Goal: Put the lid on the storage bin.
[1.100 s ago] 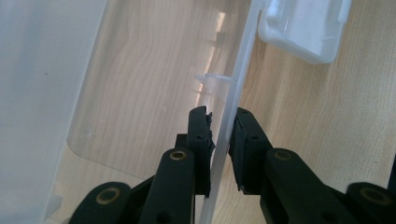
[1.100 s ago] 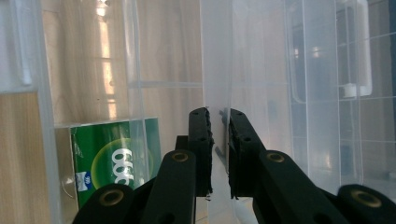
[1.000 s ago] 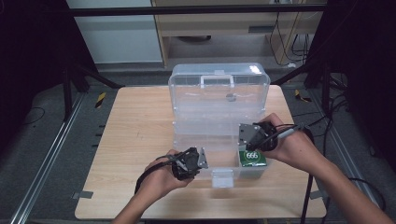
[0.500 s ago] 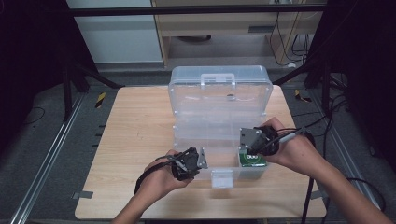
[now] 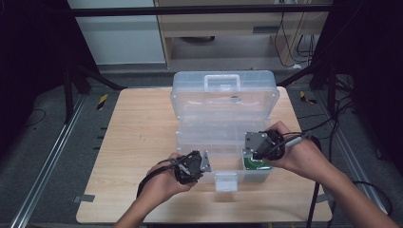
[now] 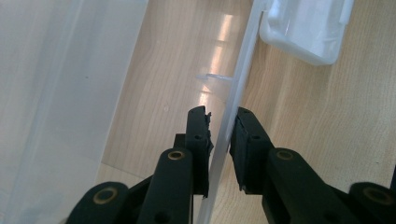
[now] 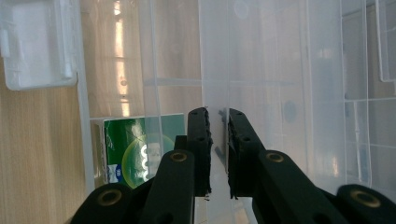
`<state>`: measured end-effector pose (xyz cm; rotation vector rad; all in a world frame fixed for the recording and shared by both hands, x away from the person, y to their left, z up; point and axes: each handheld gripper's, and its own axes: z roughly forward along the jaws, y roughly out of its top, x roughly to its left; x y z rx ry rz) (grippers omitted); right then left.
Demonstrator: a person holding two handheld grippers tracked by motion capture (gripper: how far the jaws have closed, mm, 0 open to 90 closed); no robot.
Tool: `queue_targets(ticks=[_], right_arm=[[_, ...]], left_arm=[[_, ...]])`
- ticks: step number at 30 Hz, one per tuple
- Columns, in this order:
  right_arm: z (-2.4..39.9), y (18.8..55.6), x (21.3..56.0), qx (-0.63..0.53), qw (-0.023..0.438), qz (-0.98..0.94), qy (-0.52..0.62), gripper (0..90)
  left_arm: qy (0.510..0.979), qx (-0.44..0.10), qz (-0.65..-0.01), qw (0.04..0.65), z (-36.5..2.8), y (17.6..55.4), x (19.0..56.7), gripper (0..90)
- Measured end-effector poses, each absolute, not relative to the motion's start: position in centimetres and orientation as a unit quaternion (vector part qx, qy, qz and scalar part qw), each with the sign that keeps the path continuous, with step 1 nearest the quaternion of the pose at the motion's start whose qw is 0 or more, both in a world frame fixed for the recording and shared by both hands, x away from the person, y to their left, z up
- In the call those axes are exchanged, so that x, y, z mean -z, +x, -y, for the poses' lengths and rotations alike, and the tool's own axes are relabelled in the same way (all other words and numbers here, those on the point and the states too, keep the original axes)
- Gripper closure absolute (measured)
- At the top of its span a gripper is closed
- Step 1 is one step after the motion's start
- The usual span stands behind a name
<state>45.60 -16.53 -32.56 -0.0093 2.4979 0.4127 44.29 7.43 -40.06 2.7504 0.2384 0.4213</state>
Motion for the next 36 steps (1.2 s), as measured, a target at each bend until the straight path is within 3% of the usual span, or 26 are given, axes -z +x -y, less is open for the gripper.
queue_targets(ticks=[8,16,25,36], right_arm=[[16.6,45.7,32.5,-0.156,0.298,-0.942,-0.008,80.8],[16.7,45.7,32.6,-0.16,0.299,-0.941,-0.005,80.3],[16.8,45.6,32.7,-0.166,0.3,-0.939,-0.001,79.8],[16.8,45.3,32.9,-0.161,0.302,-0.94,-0.002,79.4]], left_arm=[[0.95,-0.132,-0.105,0.264,-8.8,43.0,37.9,69.9],[0.928,-0.107,-0.144,0.328,-10.8,42.4,34.4,77.5],[0.922,-0.137,-0.167,0.322,-13.1,43.3,30.7,89.7],[0.883,-0.149,-0.257,0.362,-17.1,47.5,28.3,89.4]])
